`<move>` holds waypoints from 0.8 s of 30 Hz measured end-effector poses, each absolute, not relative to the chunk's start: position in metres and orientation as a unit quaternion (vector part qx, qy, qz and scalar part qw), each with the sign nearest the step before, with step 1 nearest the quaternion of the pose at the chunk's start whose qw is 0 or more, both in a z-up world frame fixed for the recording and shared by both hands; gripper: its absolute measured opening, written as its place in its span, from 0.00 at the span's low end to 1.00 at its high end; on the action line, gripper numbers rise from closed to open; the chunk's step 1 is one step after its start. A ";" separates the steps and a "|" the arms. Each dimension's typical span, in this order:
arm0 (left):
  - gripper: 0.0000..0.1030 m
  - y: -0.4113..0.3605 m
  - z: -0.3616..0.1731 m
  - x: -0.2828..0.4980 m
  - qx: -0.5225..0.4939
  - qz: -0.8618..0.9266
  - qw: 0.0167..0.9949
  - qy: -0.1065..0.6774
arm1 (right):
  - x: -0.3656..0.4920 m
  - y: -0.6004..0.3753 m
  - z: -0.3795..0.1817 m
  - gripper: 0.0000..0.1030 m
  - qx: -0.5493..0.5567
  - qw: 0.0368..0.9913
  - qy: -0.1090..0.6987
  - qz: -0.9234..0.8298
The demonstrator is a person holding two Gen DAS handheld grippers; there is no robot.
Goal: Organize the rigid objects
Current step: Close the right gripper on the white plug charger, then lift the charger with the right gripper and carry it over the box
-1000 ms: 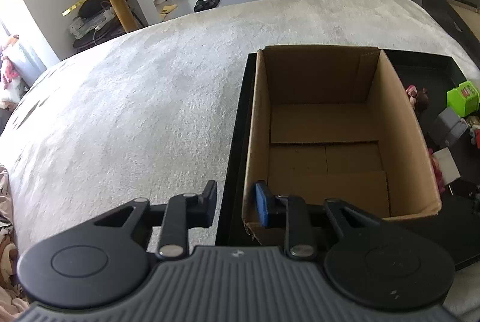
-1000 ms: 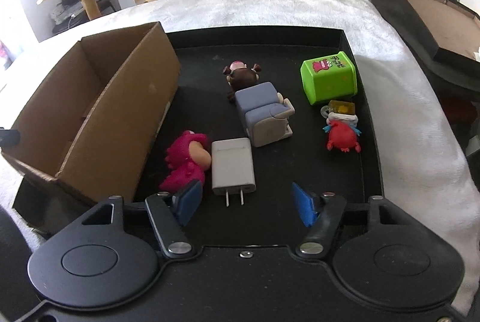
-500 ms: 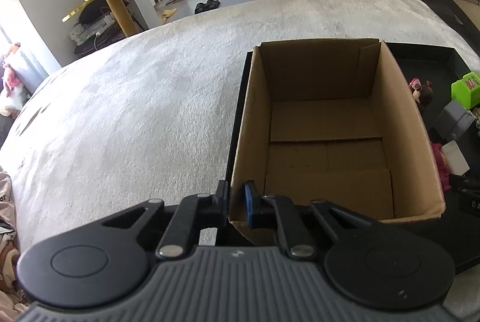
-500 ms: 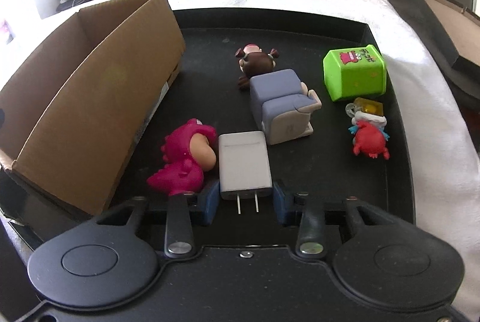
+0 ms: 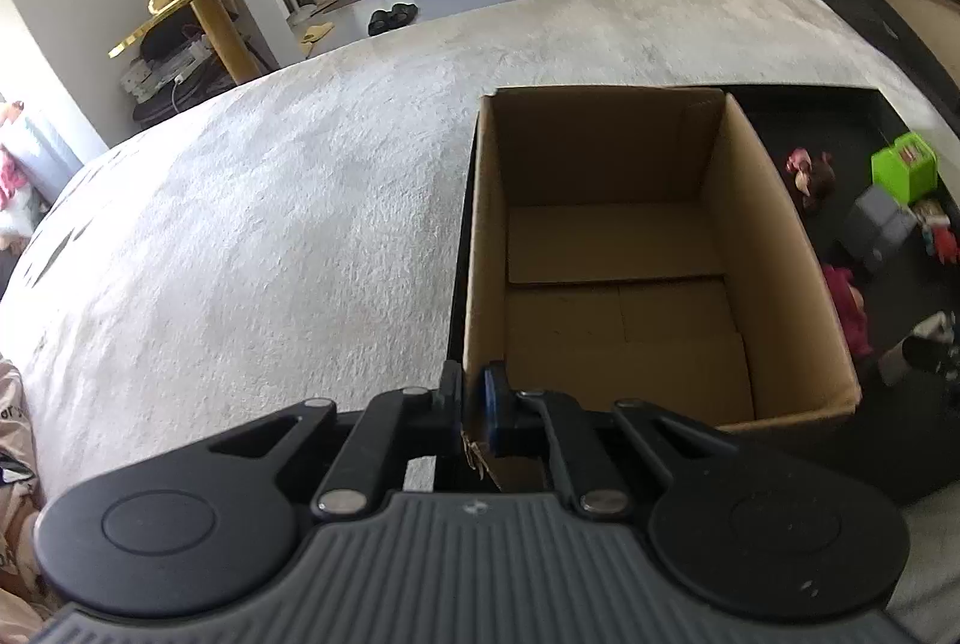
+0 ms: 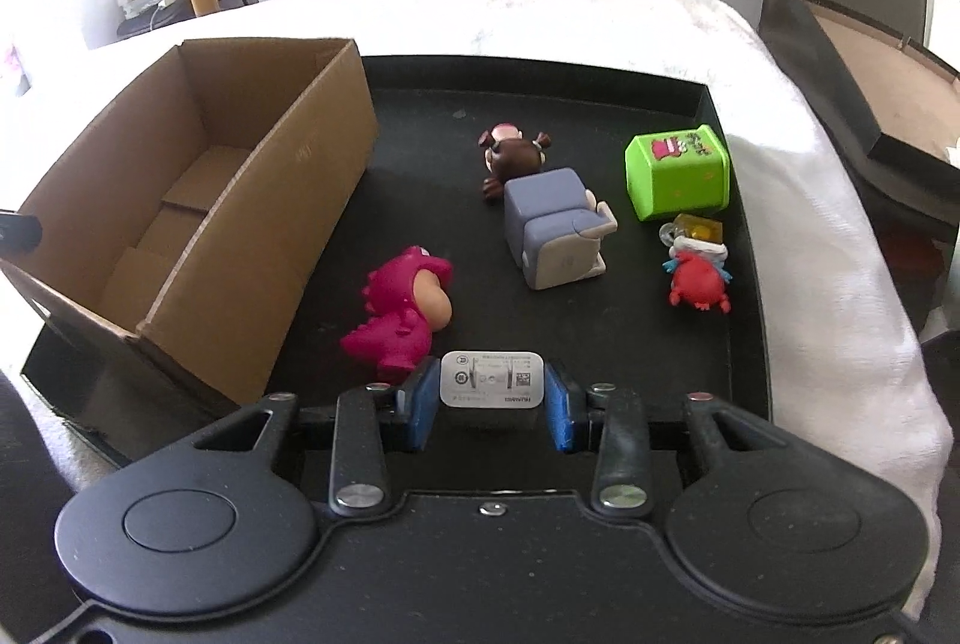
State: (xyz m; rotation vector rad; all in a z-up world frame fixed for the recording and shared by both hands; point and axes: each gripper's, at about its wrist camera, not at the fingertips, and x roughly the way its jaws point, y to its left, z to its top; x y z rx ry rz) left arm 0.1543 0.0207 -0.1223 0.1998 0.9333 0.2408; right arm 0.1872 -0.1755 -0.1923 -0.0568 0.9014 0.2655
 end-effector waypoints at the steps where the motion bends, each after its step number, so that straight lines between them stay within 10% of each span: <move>1: 0.06 0.021 -0.123 0.153 0.094 0.115 0.880 0.450 | 0.186 -0.175 -0.190 0.35 -0.029 0.892 0.433 0.128; 24: 0.06 0.015 -0.130 0.136 0.118 0.077 0.890 0.433 | 0.159 -0.160 -0.135 0.35 -0.053 0.913 0.378 0.145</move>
